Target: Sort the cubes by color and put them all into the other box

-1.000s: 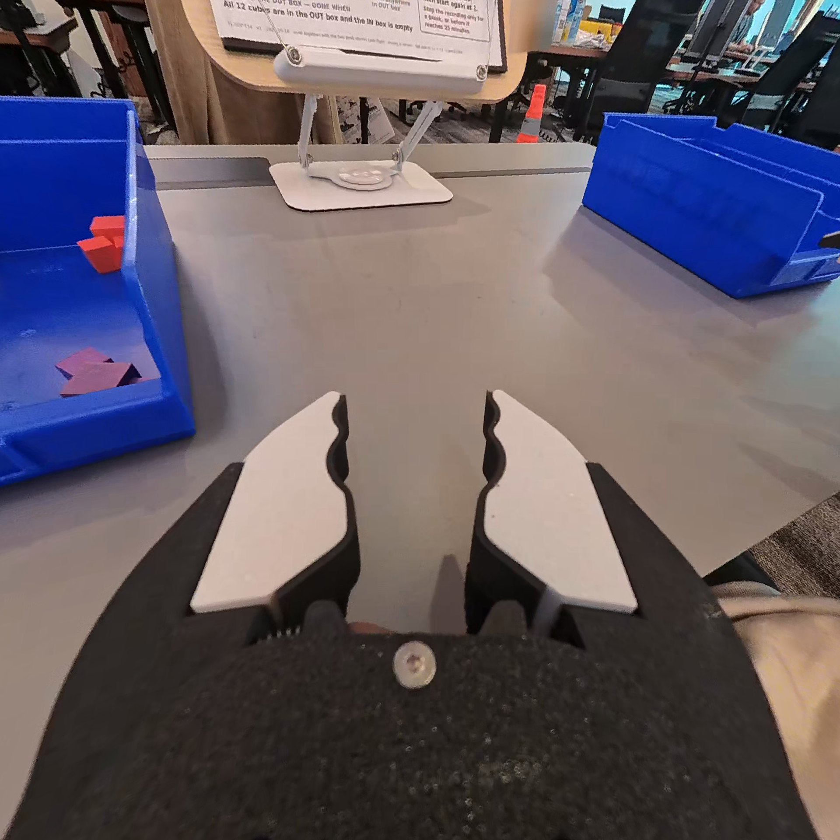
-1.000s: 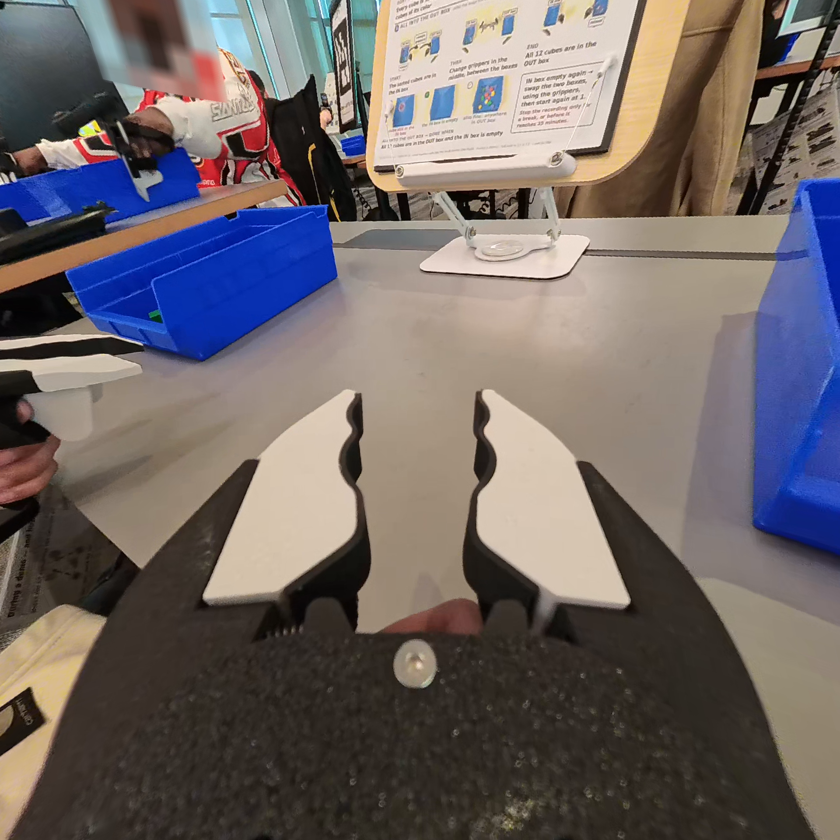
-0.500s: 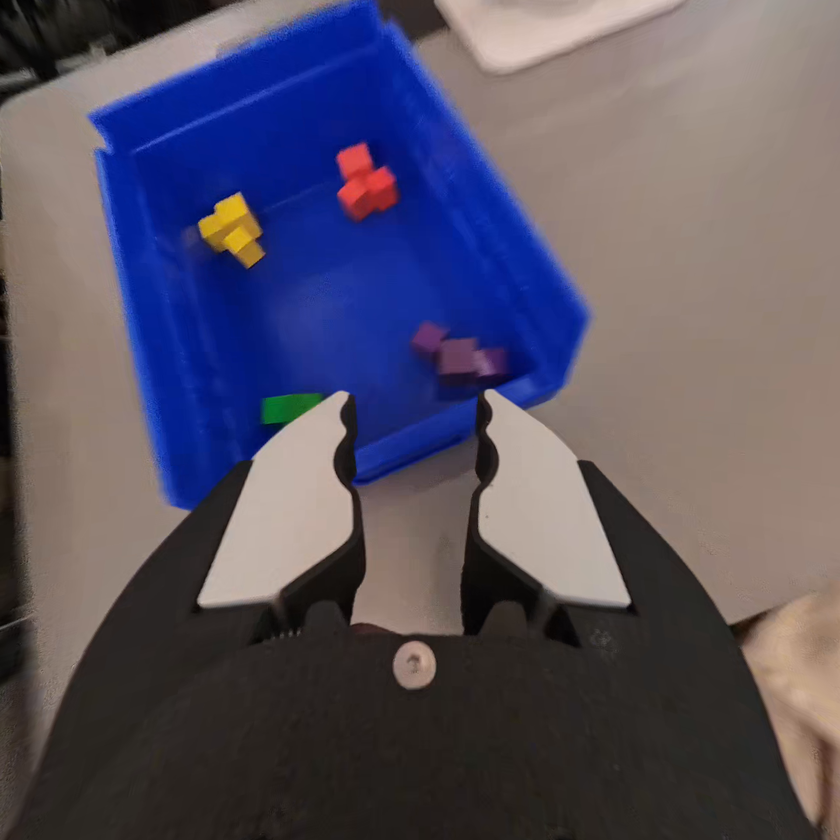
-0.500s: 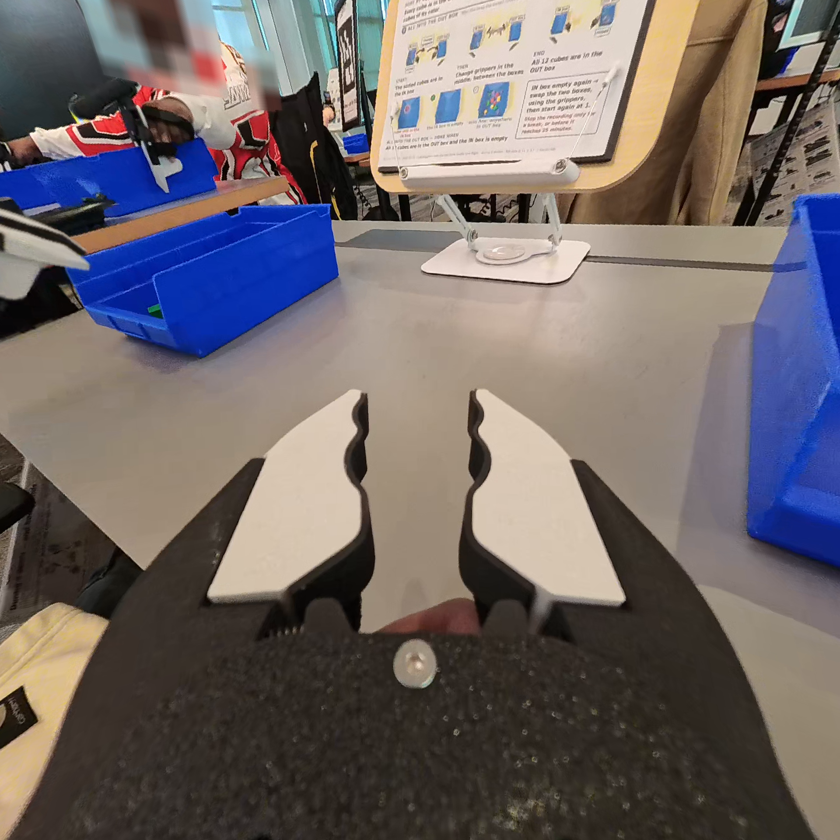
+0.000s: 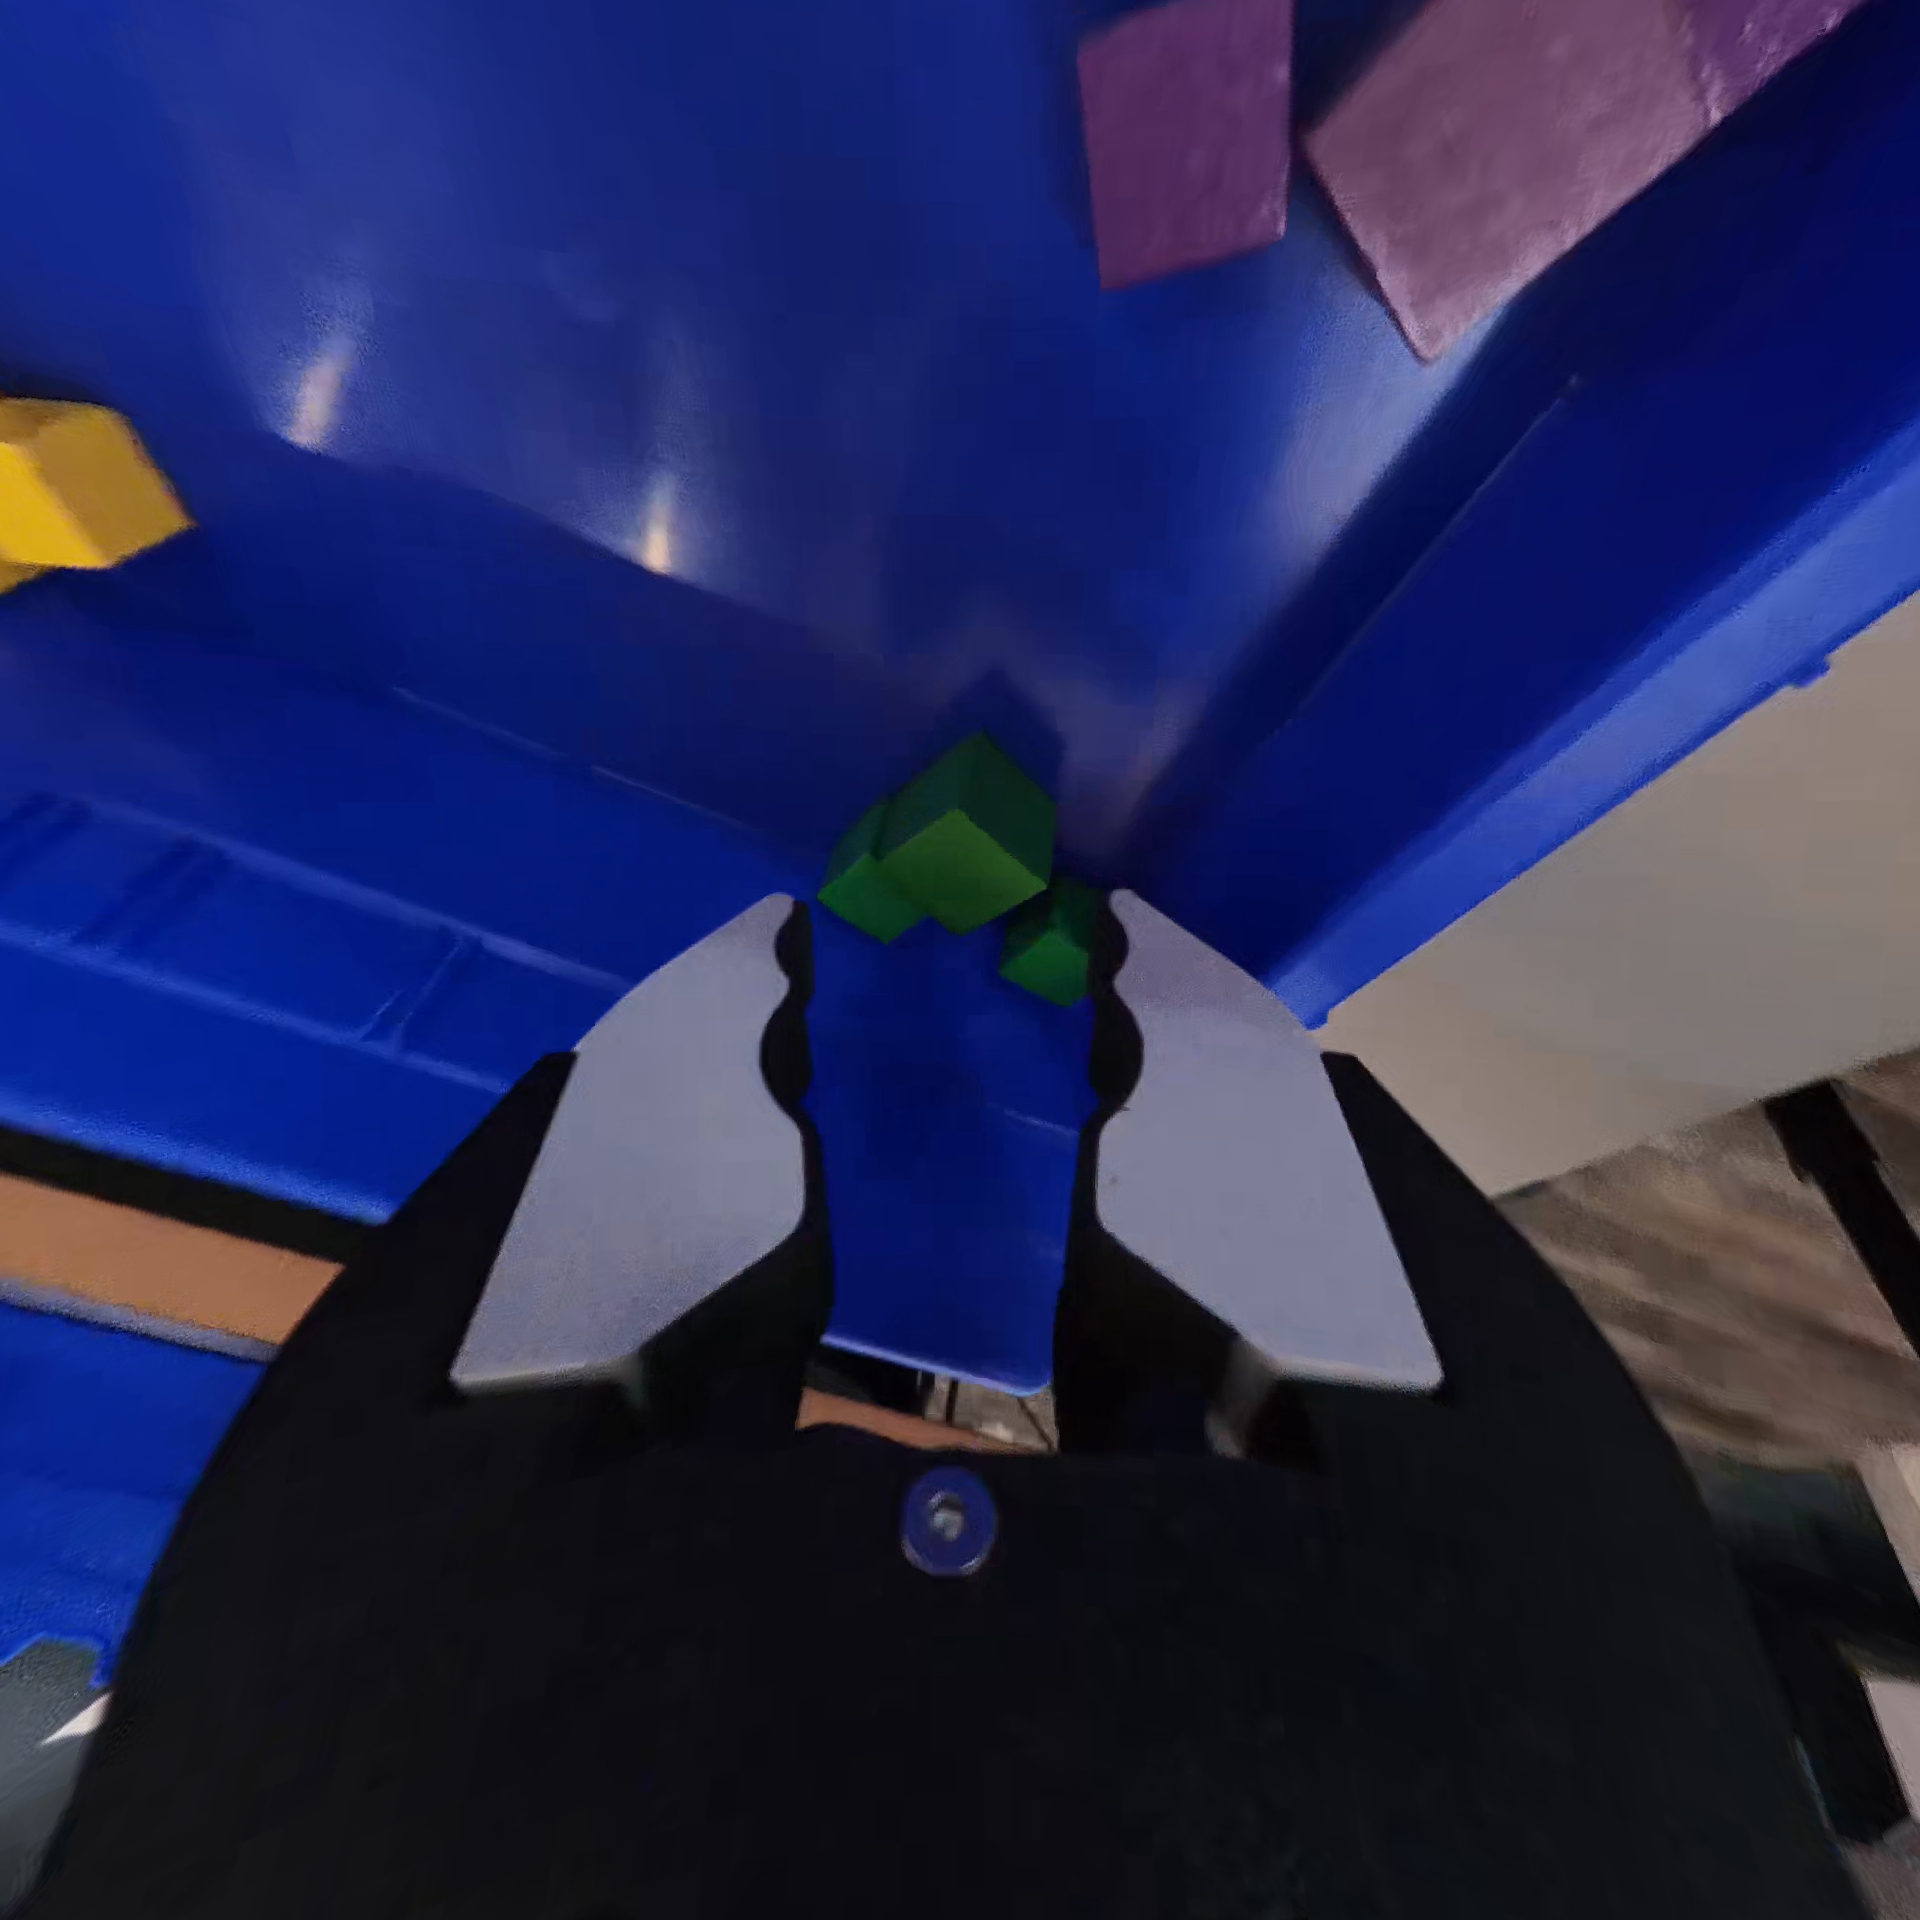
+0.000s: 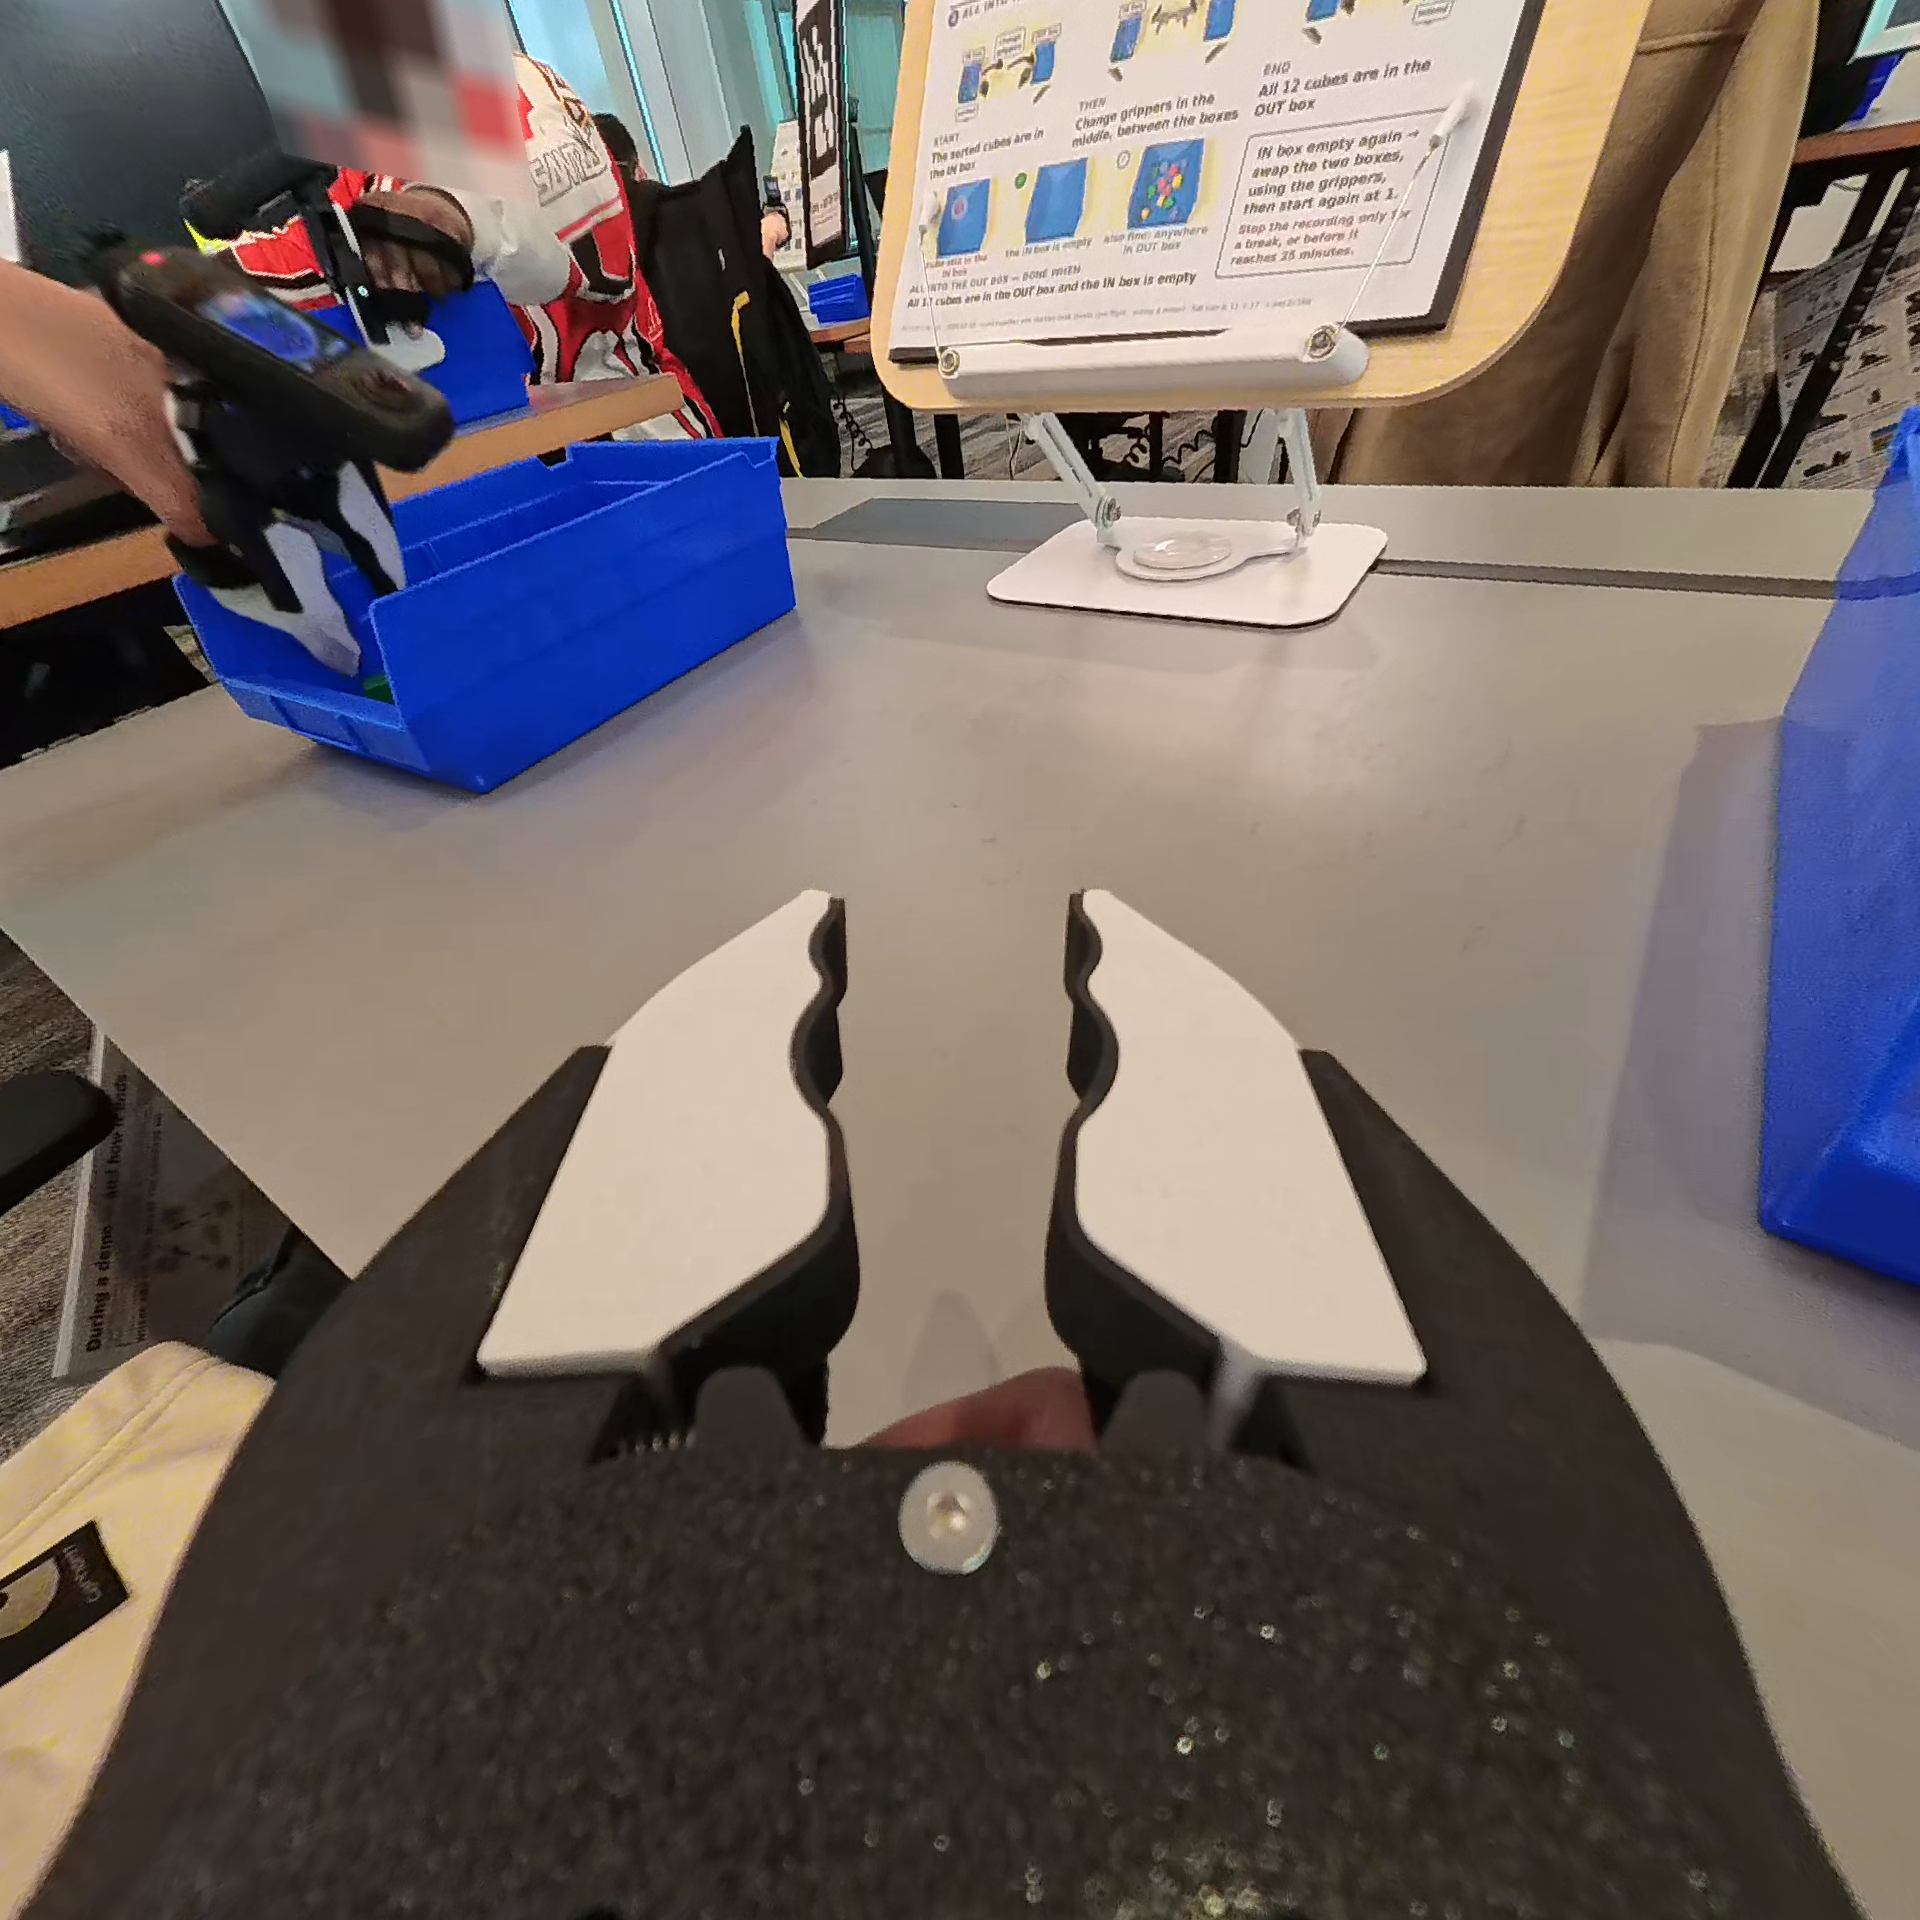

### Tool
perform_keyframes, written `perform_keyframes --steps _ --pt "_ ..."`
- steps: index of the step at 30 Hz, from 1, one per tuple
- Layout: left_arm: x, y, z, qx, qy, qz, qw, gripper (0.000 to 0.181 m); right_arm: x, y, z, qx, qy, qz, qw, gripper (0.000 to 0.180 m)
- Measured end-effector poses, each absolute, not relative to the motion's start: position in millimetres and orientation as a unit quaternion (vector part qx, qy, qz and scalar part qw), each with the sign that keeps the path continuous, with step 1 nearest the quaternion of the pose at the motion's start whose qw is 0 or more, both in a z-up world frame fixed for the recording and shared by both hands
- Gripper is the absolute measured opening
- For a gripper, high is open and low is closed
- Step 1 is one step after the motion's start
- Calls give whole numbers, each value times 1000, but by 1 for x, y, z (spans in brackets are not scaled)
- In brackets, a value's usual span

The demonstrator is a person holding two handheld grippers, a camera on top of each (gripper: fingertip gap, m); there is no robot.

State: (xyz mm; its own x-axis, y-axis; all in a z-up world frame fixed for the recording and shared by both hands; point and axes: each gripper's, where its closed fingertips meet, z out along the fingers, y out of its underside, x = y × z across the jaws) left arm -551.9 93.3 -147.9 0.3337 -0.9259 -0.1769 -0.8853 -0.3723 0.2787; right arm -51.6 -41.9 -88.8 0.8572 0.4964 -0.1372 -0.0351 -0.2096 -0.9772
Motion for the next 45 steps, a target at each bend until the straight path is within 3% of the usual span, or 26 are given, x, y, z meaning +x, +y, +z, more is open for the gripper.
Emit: perform_keyframes --steps 5,8,12,16,23,27,33,38,45 --pt "-561 91 -171 807 -554 -161 127 54 -50 -41 -92 -749 -151 230 602 40" --pt "-569 86 -184 812 -541 -158 155 41 -49 -40 -96 -753 -150 236 596 40" --pt "-560 87 -173 823 -537 -138 124 40 -48 -39 -98 -757 -147 240 590 39" --pt "-534 94 -134 839 -535 -95 2 40 -47 -39 -97 -755 -148 237 593 38" --pt "-447 76 -43 795 -469 81 -376 40 -31 -37 -86 -746 -138 219 613 37" --pt "-421 40 -44 751 -422 195 -469 40 -30 -37 -84 -742 -122 264 603 38" --pt "-381 10 -48 692 -439 299 -489 40 -61 -35 -85 -726 -97 417 538 39" --pt "-299 -17 -14 591 -538 362 -480 40 -135 -31 -42 -664 -97 636 381 51" --pt "-202 -16 -35 571 -619 340 -418 40 -201 -7 -35 -663 -132 678 289 60"
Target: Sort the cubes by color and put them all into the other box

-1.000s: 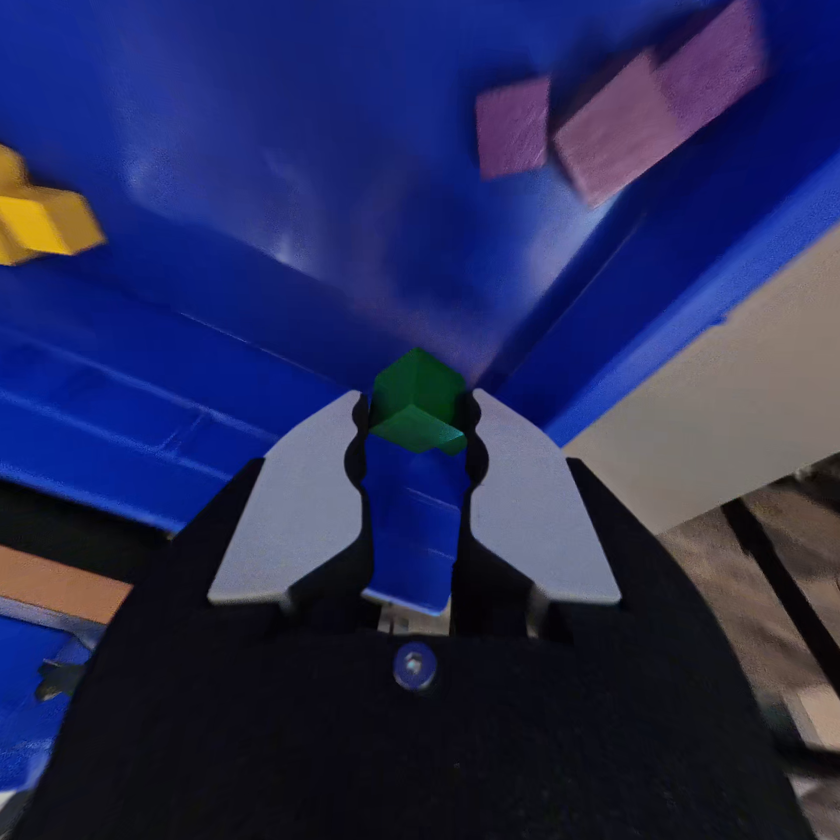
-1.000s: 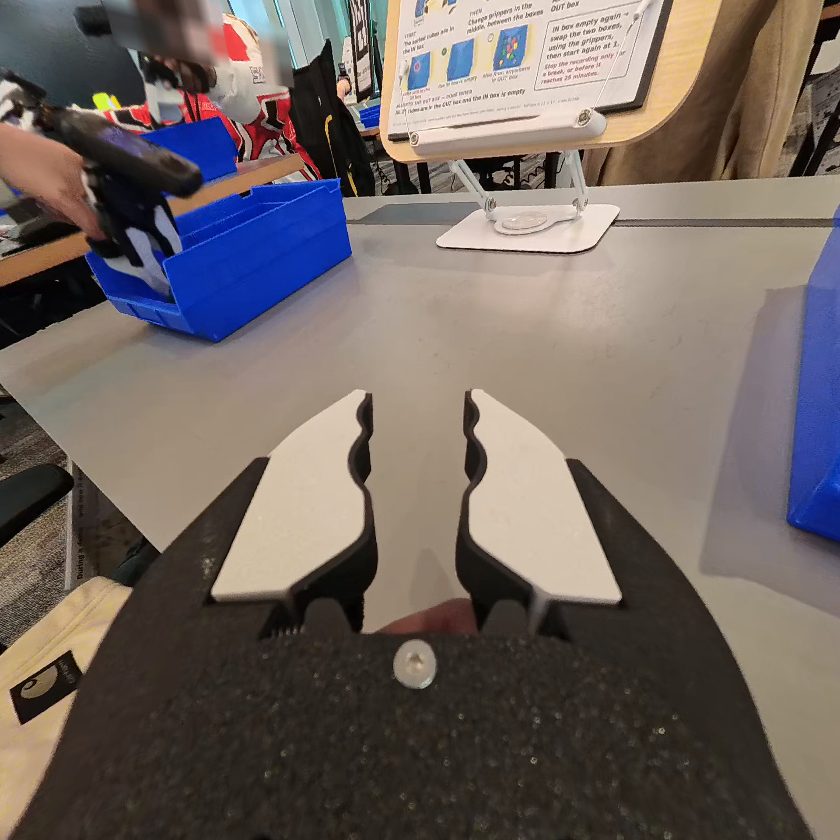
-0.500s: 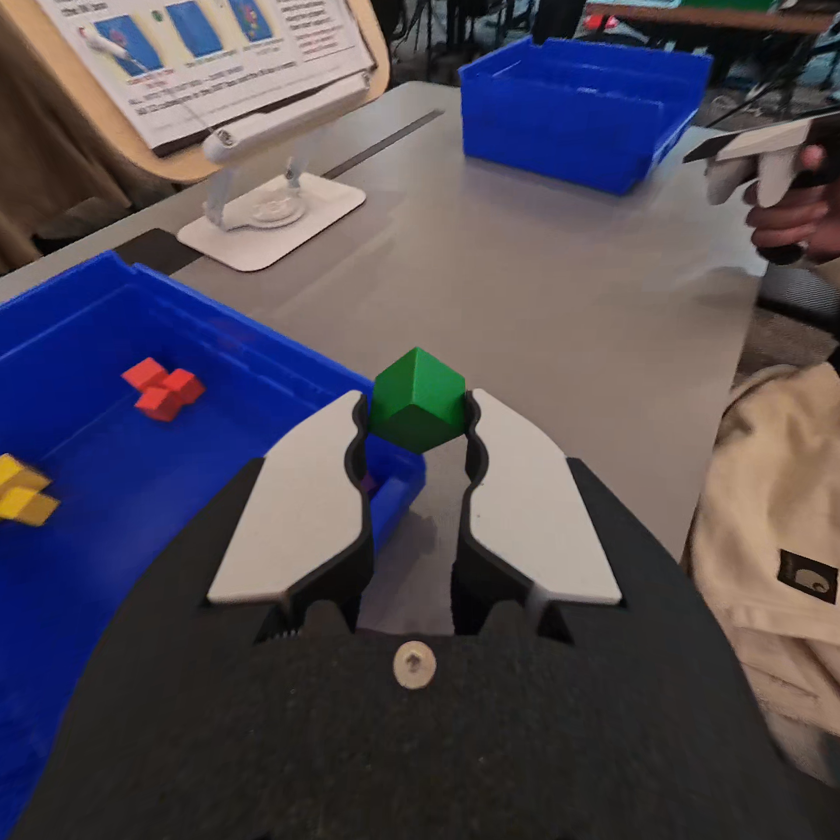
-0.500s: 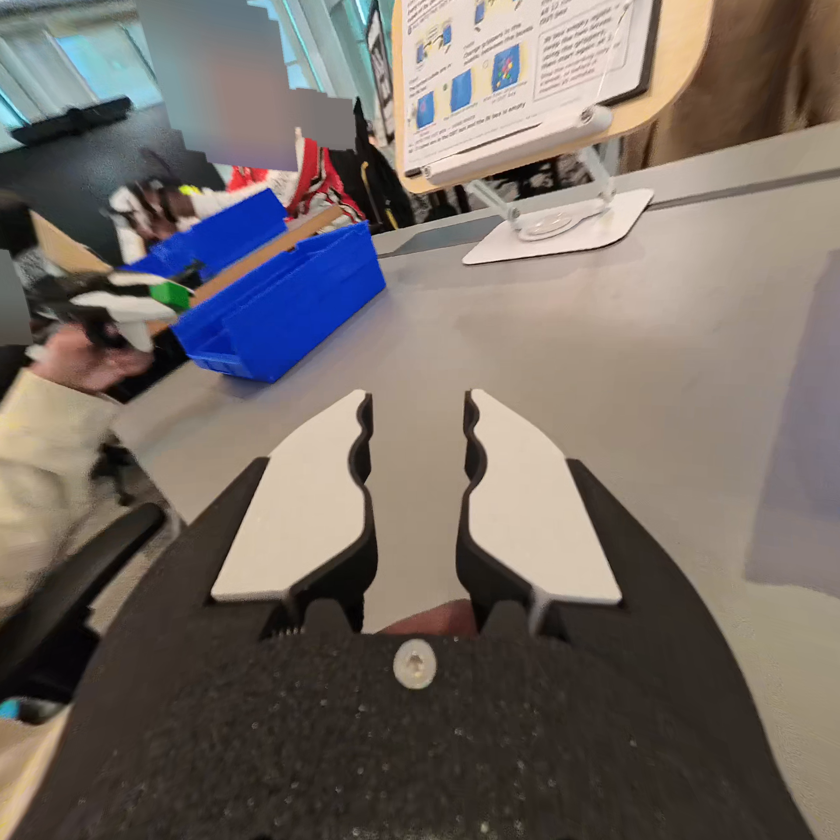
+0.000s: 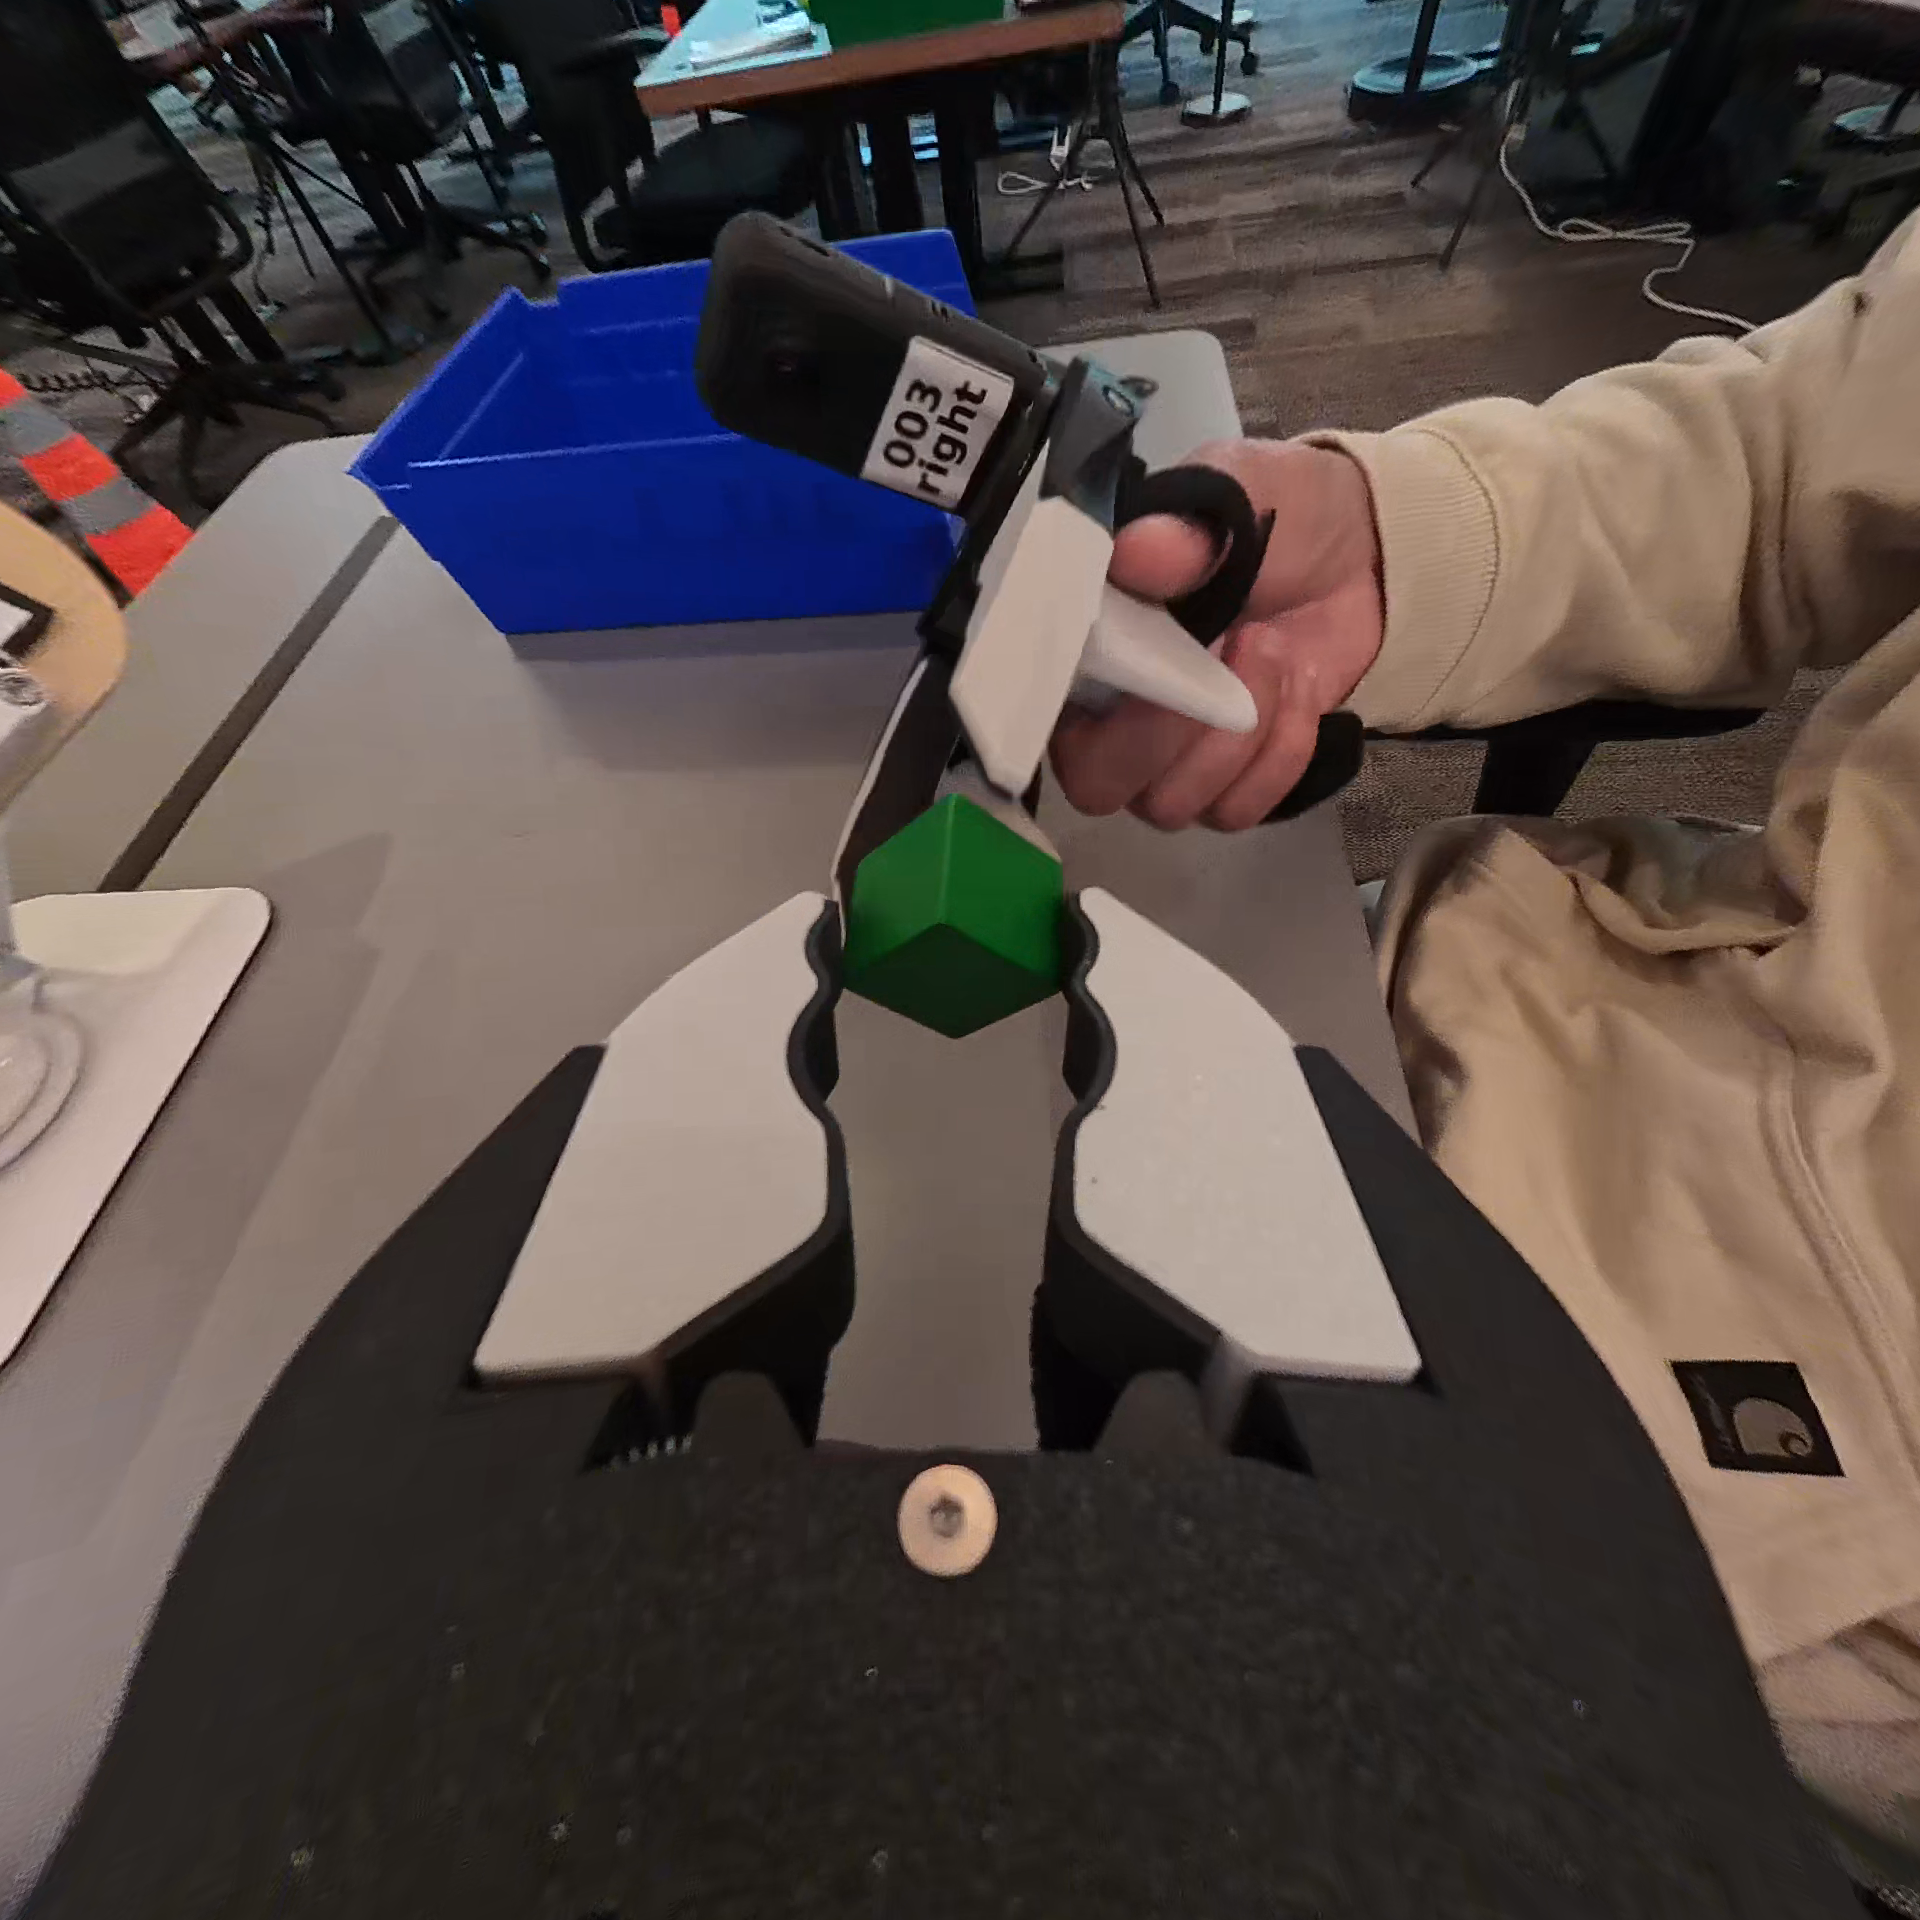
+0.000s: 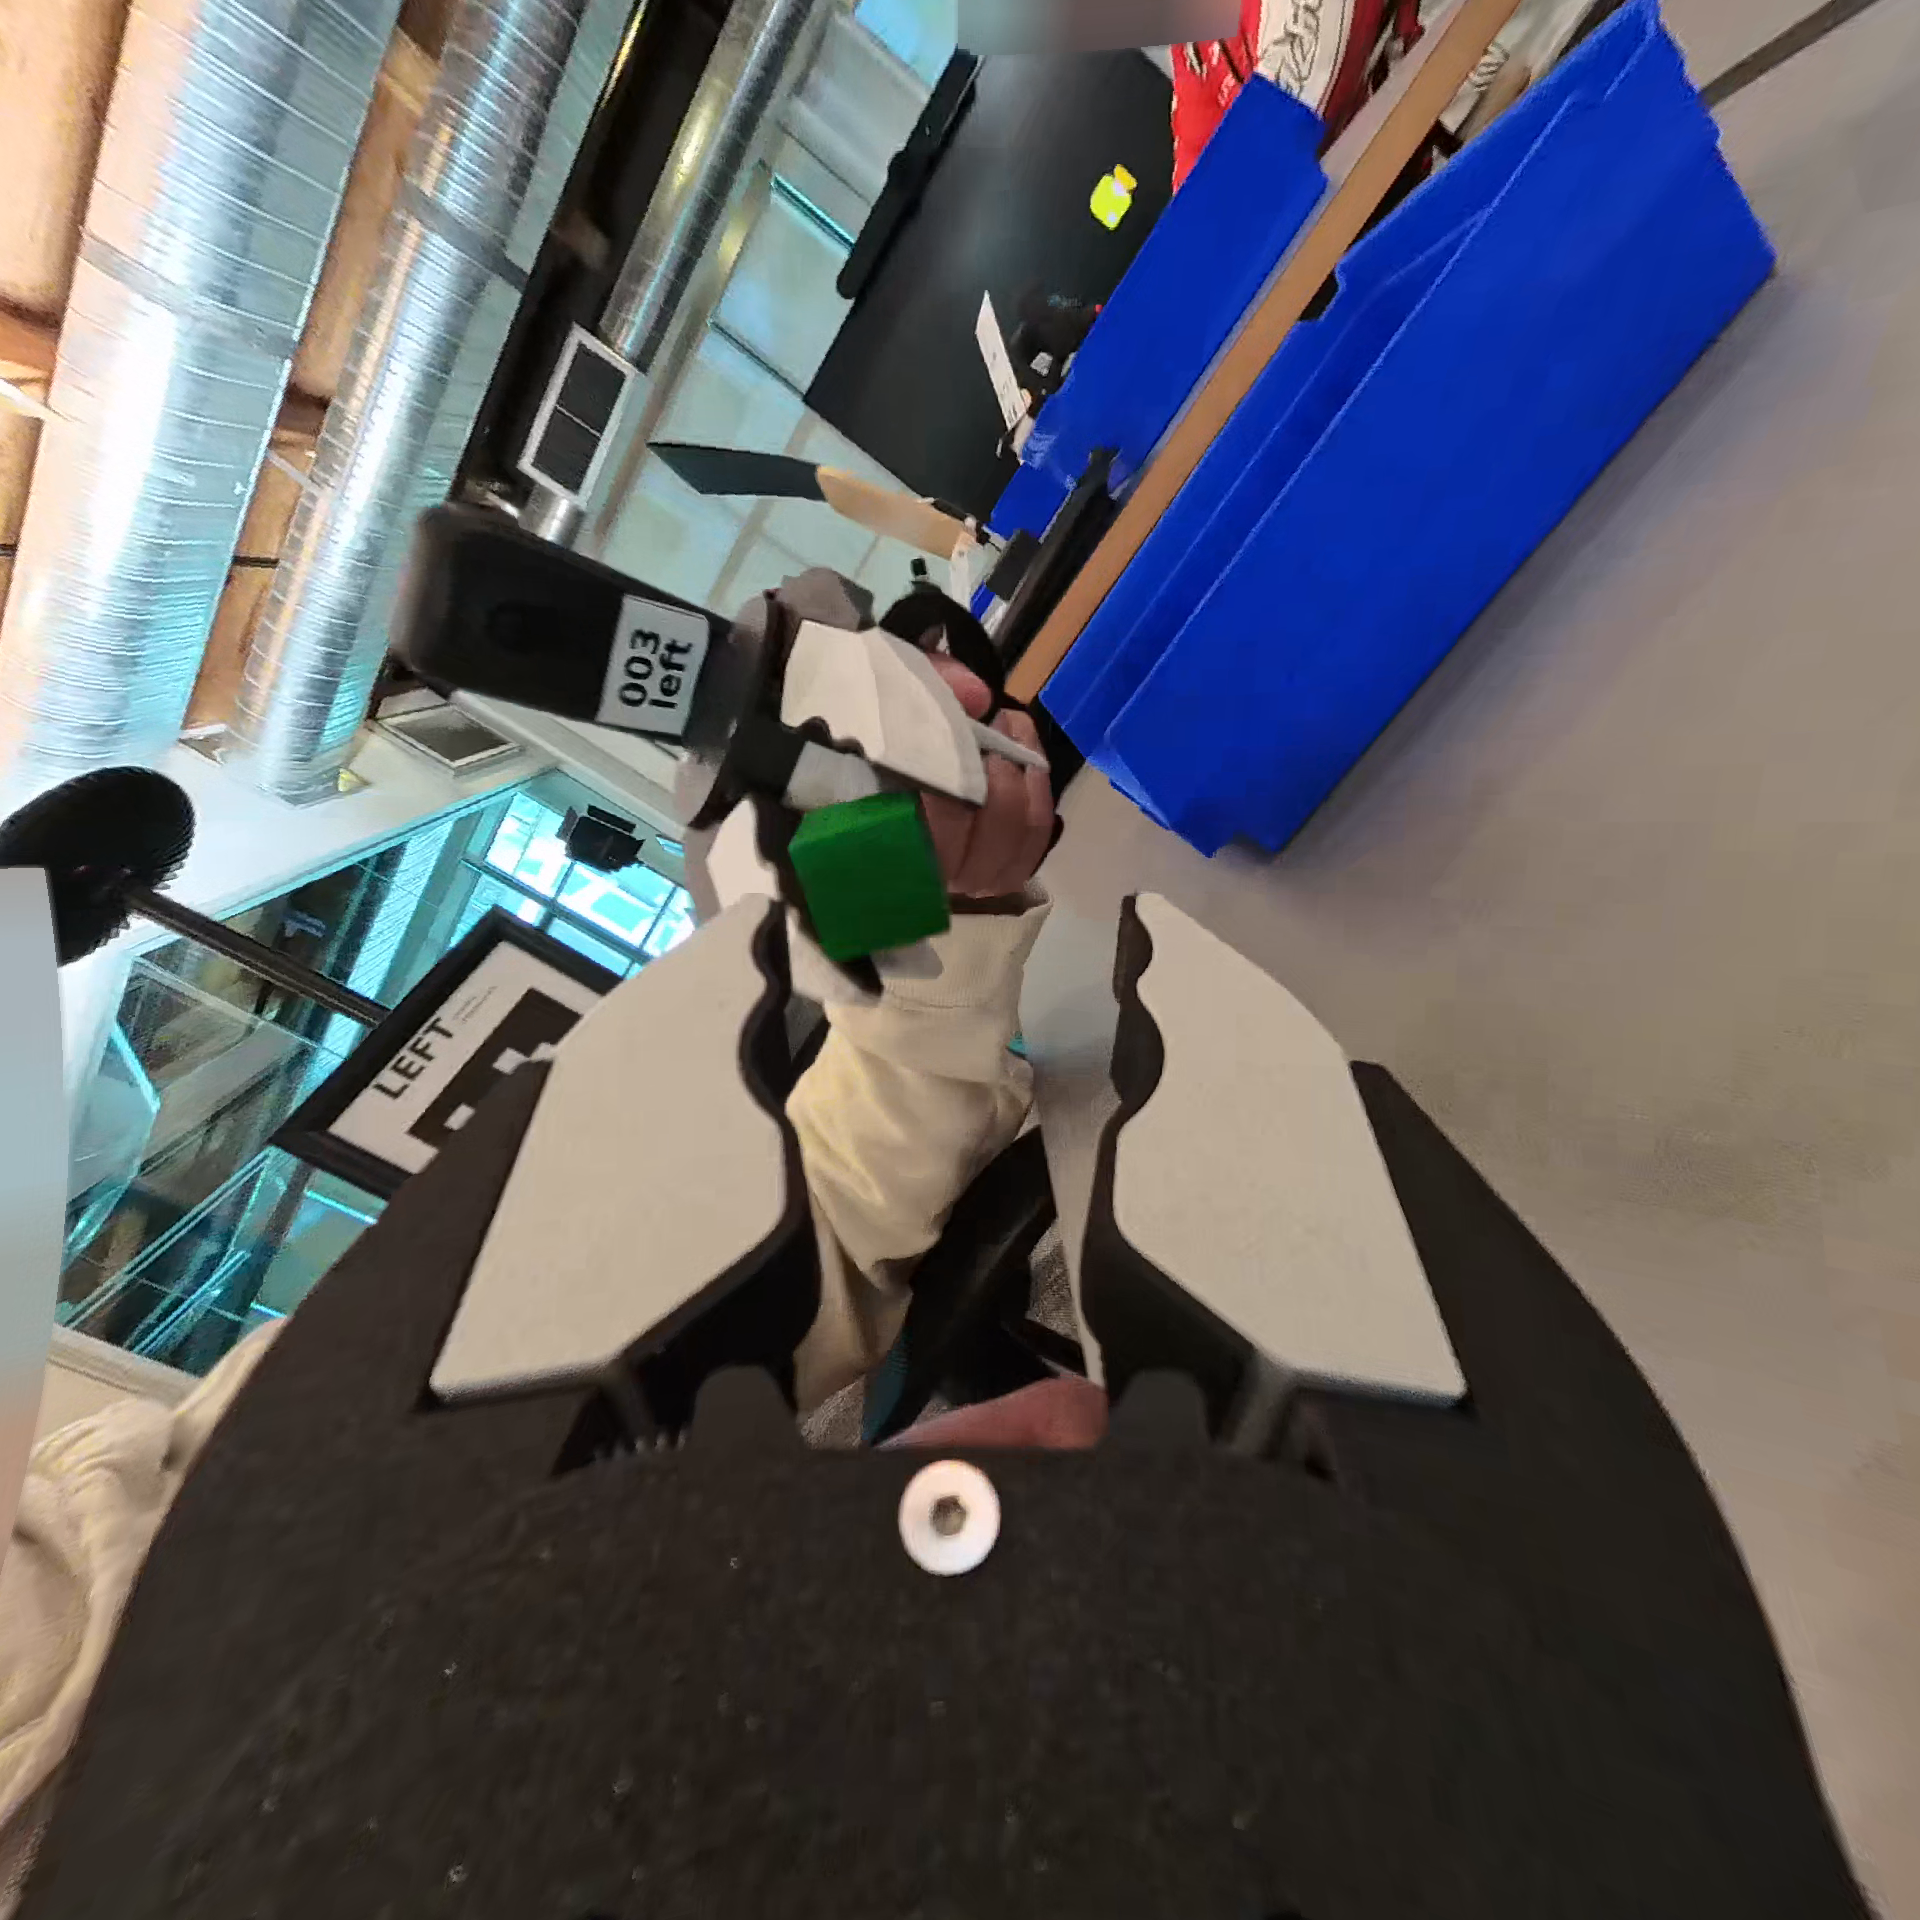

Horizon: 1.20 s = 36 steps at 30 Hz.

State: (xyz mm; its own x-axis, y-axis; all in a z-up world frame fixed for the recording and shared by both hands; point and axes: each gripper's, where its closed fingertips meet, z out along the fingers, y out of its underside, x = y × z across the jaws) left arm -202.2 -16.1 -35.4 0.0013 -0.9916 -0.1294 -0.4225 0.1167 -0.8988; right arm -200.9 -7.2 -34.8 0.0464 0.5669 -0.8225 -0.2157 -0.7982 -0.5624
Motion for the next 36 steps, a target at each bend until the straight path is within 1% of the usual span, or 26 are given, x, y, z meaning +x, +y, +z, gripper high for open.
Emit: perform_keyframes --steps 3,4,5,9,10,11,12,13,16,18,20,24,28,31,32,33,34,36 --pt "-183 -9 -49 -576 621 -344 405 40 -203 -1 -44 -663 -130 679 289 56" --pt "-178 -5 -55 -581 621 -337 404 40 -200 0 -45 -657 -126 685 288 47" --pt "-175 -2 -60 -585 621 -332 403 40 -197 0 -45 -649 -125 692 290 32" --pt "-166 2 -68 -603 603 -329 405 40 -186 7 -54 -655 -122 675 316 29" --pt "-168 2 -67 -609 598 -322 410 45 -183 7 -54 -655 -118 676 317 29" --pt "-173 0 -65 -616 591 -314 416 60 -178 6 -52 -652 -112 678 320 29" --pt "-180 -4 -62 -624 581 -309 422 71 -172 6 -49 -649 -111 679 325 29" --pt "-189 -7 -58 -635 562 -307 432 72 -164 4 -48 -650 -112 674 334 29" --pt "-223 -15 -56 -691 446 -308 478 73 -129 -1 -56 -675 -133 605 401 29" --pt "-247 -24 -70 -723 352 -311 506 71 -101 -5 -69 -700 -142 529 458 29" --pt "-264 -40 -85 -723 293 -319 537 60 -77 -14 -76 -713 -142 472 498 29" --pt "-274 -60 -99 -728 282 -321 536 59 -49 -32 -67 -712 -144 424 541 29" --pt "-274 -59 -91 -719 290 -334 536 60 -14 -31 -42 -705 -130 378 586 29" --pt "-276 -56 -88 -713 313 -306 547 60 61 11 -17 -738 -84 236 626 29" --pt "-278 -53 -87 -713 315 -290 556 60 90 36 -13 -758 -73 181 622 28" --pt "-278 -51 -87 -712 318 -281 560 59 116 66 -18 -788 -76 125 599 29" --pt "-276 -51 -88 -711 322 -281 558 59 137 99 -34 -826 -85 90 550 29" --pt "-272 -52 -91 -713 325 -289 550 59 155 160 -78 -888 -118 80 438 29"
